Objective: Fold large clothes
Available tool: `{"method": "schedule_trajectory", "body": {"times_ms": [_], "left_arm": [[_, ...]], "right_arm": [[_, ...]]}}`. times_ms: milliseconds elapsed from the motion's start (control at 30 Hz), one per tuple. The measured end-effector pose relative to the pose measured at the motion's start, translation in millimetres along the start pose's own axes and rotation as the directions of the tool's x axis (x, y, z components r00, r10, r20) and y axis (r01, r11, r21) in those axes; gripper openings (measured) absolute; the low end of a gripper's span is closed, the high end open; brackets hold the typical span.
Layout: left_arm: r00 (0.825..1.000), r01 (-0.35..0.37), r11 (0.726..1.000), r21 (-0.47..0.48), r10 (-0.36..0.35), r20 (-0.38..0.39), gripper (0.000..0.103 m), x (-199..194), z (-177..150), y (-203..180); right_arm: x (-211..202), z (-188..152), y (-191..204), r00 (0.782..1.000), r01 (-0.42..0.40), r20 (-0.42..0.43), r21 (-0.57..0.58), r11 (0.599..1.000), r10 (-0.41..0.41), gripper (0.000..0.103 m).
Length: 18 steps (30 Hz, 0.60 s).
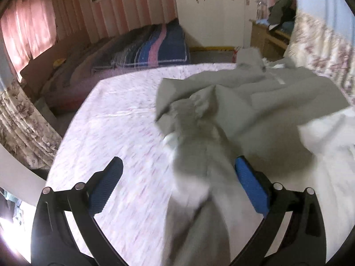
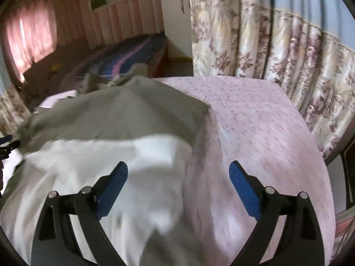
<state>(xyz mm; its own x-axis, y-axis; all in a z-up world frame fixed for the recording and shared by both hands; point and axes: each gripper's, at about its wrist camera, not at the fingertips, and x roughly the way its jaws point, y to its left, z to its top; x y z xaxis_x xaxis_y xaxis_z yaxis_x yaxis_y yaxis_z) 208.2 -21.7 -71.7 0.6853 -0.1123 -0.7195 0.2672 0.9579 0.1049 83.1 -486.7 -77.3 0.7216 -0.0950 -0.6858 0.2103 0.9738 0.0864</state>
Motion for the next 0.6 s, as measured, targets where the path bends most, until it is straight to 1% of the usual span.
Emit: {"method": "schedule_trajectory", "body": {"times_ms": [33, 100, 133, 233, 267, 333, 400, 467, 500, 533, 600], "left_arm": [[1.0, 0.002, 1.0, 0.0, -0.002, 0.008, 0.1, -16.7, -10.1, 4.6], [1.0, -0.004, 1.0, 0.009, 0.003, 0.022, 0.1, -53.7, -40.9, 14.8], [1.0, -0.009, 1.0, 0.013, 0.009, 0.029, 0.1, -75.3, -62.2, 19.1], [0.999, -0.017, 1.0, 0.007, 0.017, 0.035, 0.1, -114.4, -107.3, 27.3], [0.999, -0.013, 1.0, -0.006, 0.013, 0.039, 0.1, -129.1, -128.5, 30.1], [0.999, 0.006, 0.999, -0.037, -0.005, 0.032, 0.1, -145.1, -157.7, 31.8], [0.999, 0.043, 0.997, -0.07, -0.041, 0.03, 0.1, -161.1, -192.7, 27.5], [0.998, 0.058, 0.994, -0.096, -0.055, 0.033, 0.1, -168.6, -211.9, 18.3], [0.996, 0.08, 0.99, -0.117, -0.075, 0.042, 0.1, -171.6, -221.0, 11.9], [0.995, 0.097, 0.986, -0.132, -0.092, 0.046, 0.1, -171.6, -226.1, 7.3], [0.989, 0.143, 0.978, -0.155, -0.137, 0.047, 0.1, -167.9, -232.3, -4.1]], "right_arm": [[-13.5, -6.9, -1.3, 1.0, -0.006, 0.012, -0.004, 1.0, 0.006, 0.093], [-45.1, -27.4, -2.7, 0.999, -0.023, 0.031, -0.022, 1.0, 0.023, 0.093], [-66.1, -43.7, -1.8, 0.998, -0.034, 0.041, -0.039, 0.999, 0.036, 0.093], [-114.3, -88.1, 3.3, 0.997, -0.024, 0.064, -0.094, 0.995, 0.03, 0.093], [-126.8, -101.9, 3.7, 0.997, -0.024, 0.068, -0.099, 0.995, 0.03, 0.094], [-146.0, -127.7, 3.2, 0.998, -0.021, 0.065, -0.095, 0.995, 0.027, 0.094], [-163.6, -154.0, 2.6, 0.998, -0.01, 0.06, -0.084, 0.996, 0.015, 0.094], [-174.3, -169.7, 1.1, 0.997, 0.01, 0.075, -0.055, 0.998, -0.006, 0.094], [-179.9, -180.4, -1.3, 0.996, 0.011, 0.087, -0.024, 1.0, -0.009, 0.094], [-184.7, -191.4, -2.8, 0.997, -0.003, 0.082, 0.007, 1.0, 0.002, 0.094], [-186.2, -202.3, -2.2, 0.997, -0.047, 0.06, 0.032, 0.998, 0.045, 0.094]]}}
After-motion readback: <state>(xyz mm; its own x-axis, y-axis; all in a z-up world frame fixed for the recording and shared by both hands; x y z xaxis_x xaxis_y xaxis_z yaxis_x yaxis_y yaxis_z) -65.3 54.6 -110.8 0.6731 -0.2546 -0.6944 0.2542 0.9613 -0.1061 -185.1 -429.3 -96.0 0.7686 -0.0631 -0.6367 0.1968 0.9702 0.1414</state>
